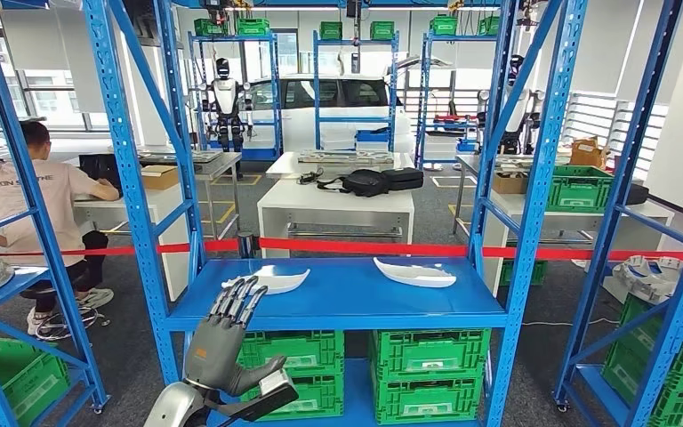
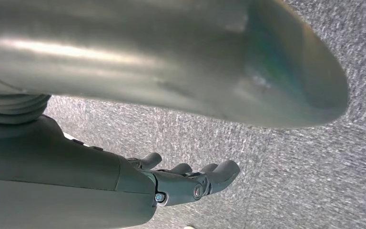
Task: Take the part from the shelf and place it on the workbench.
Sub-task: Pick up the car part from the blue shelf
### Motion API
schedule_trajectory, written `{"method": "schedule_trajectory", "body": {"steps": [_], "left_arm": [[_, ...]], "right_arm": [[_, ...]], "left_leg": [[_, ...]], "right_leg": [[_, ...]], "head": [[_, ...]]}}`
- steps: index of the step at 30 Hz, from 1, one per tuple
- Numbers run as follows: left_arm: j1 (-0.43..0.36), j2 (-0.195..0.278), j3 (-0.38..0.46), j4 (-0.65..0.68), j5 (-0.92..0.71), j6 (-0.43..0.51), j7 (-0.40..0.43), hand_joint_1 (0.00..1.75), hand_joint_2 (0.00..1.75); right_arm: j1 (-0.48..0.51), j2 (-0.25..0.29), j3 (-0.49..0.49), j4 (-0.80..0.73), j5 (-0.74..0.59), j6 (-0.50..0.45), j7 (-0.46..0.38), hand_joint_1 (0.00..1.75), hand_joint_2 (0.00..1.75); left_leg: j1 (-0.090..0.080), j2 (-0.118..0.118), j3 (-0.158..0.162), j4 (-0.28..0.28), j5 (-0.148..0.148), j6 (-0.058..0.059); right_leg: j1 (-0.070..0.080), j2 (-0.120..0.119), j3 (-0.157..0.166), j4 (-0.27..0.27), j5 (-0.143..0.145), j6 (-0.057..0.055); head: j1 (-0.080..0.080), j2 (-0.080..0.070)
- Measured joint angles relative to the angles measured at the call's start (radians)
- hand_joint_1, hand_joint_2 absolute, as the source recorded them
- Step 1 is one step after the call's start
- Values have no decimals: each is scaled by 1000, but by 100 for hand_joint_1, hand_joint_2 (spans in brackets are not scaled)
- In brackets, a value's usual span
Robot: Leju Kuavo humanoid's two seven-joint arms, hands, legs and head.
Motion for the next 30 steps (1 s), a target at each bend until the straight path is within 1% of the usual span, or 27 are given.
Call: {"method": "schedule_trajectory", "body": {"steps": [2,8,10,11,12,13,14,15,16,17,18,19,20,21,22,23,24,25,26,27,28,29,30], "left_arm": [[-17,0,-23,-3,-19,0,30,0,0],[-50,3,-68,2,-60,0,96,0,0],[-66,4,-82,8,-75,-3,116,0,0],[-76,4,-90,12,-84,-5,129,0,0],[-85,3,-97,15,-93,-8,142,0,0],[-94,3,-104,20,-101,-10,154,0,0],[-100,3,-110,24,-105,-11,162,0,0],[-103,3,-115,29,-108,-12,167,0,0],[-104,3,-118,34,-111,-14,172,0,0],[-103,3,-121,38,-113,-16,175,0,0],[-103,3,-124,42,-114,-18,179,0,0],[-102,3,-126,46,-115,-20,182,0,0],[-102,3,-129,49,-116,-21,186,0,0],[-103,3,-131,52,-116,-22,189,0,0],[-104,3,-133,54,-117,-24,191,0,0],[-104,3,-134,56,-118,-25,192,0,0],[-105,3,-134,58,-119,-27,192,0,0],[-105,3,-135,60,-120,-28,192,0,0],[-105,4,-135,61,-122,-28,193,0,0],[-106,4,-136,61,-124,-28,195,0,0],[-108,5,-136,62,-126,-28,197,0,0],[-110,5,-137,63,-128,-28,200,0,0],[-111,6,-139,65,-129,-28,202,0,0]], "right_arm": [[-2,0,-3,1,1,2,-3,0,0],[-1,3,-15,5,-4,9,-8,0,0],[-2,4,-19,7,-11,13,-12,0,0],[-4,5,-21,8,-14,17,-16,0,0],[-5,6,-23,8,-16,20,-20,0,0],[-8,6,-24,8,-18,22,-23,0,0],[-9,6,-25,8,-18,24,-25,0,0],[-11,7,-26,8,-18,26,-26,0,0],[-11,7,-28,9,-18,27,-26,0,0],[-10,7,-29,9,-18,29,-26,0,0],[-10,7,-30,9,-18,30,-26,0,0],[-10,7,-30,10,-18,32,-26,0,0],[-10,7,-31,10,-18,33,-26,0,0],[-10,9,-31,12,-18,34,-26,0,0],[-11,10,-31,13,-18,35,-26,0,0],[-11,11,-31,15,-18,35,-26,0,0],[-11,13,-32,17,-18,36,-26,0,0],[-11,12,-33,17,-18,37,-26,0,0],[-11,12,-33,17,-18,37,-26,0,0],[-10,13,-34,17,-18,37,-26,0,0],[-11,13,-35,18,-18,37,-26,0,0],[-11,13,-35,17,-18,37,-26,0,0],[-12,13,-35,17,-18,37,-26,0,0]], "left_leg": [[0,0,0,0,0,0],[-7,-1,-4,3,-1,3],[-8,-1,-5,-1,0,8],[-6,0,-2,-10,3,12],[-2,1,3,-20,6,17],[2,2,9,-30,9,22],[4,4,14,-36,11,25],[5,5,16,-39,11,27],[7,5,17,-38,9,27],[8,5,20,-38,5,25],[11,4,23,-36,0,21],[15,3,29,-34,-6,15],[20,2,36,-28,-15,7],[23,1,38,-23,-25,-2],[24,0,40,-16,-34,-11],[23,-1,40,-13,-40,-19],[20,-2,39,-14,-43,-26],[20,-2,42,-17,-44,-30],[21,-1,44,-20,-46,-34],[22,0,42,-12,-52,-38],[22,1,27,18,-64,-41],[21,2,-2,70,-81,-43],[20,2,-44,141,-102,-44]], "right_leg": [[0,0,0,0,0,0],[-8,0,-3,-2,3,5],[-9,0,-4,-5,3,9],[-9,-1,-5,-4,3,12],[-9,-2,-13,8,-2,15],[-10,-3,-31,38,-12,18],[-12,-4,-63,90,-29,21],[-14,-5,-108,159,-49,24],[-18,-5,-156,227,-63,27],[-22,-6,-195,271,-61,32],[-27,-6,-218,280,-40,36],[-32,-8,-218,246,4,42],[-38,-11,-203,180,55,49],[-39,-12,-183,121,91,57],[-40,-13,-164,71,109,56],[-39,-13,-154,46,109,50],[-36,-12,-151,44,97,40],[-37,-11,-149,40,91,26],[-37,-11,-148,41,88,17],[-37,-10,-143,41,84,9],[-38,-10,-136,40,80,1],[-38,-10,-129,37,75,-6],[-36,-10,-122,36,71,-11]], "head": [[0,0],[0,0],[0,0],[0,0],[0,0],[0,0],[1,0],[2,0],[2,0],[2,0],[2,0],[2,0],[3,0],[4,0],[5,0],[5,0],[5,0],[3,0],[2,0],[1,0],[-1,0],[-2,0],[-3,0]]}}
